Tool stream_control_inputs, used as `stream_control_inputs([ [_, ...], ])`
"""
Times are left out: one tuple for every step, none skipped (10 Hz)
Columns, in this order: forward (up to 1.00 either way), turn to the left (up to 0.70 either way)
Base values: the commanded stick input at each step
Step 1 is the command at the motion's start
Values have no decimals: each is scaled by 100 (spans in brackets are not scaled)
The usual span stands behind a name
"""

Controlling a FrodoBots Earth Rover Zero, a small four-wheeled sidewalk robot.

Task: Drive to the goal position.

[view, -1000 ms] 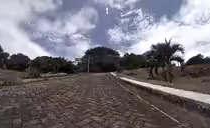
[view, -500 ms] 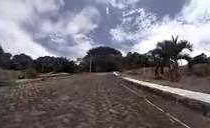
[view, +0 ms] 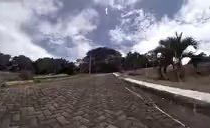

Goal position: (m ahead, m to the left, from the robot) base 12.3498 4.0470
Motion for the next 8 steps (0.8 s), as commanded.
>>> stream_control_inputs([
  [100,0],
  [100,0],
  [100,0],
  [100,0],
  [100,0],
  [100,0],
  [100,0],
  [100,0],
])
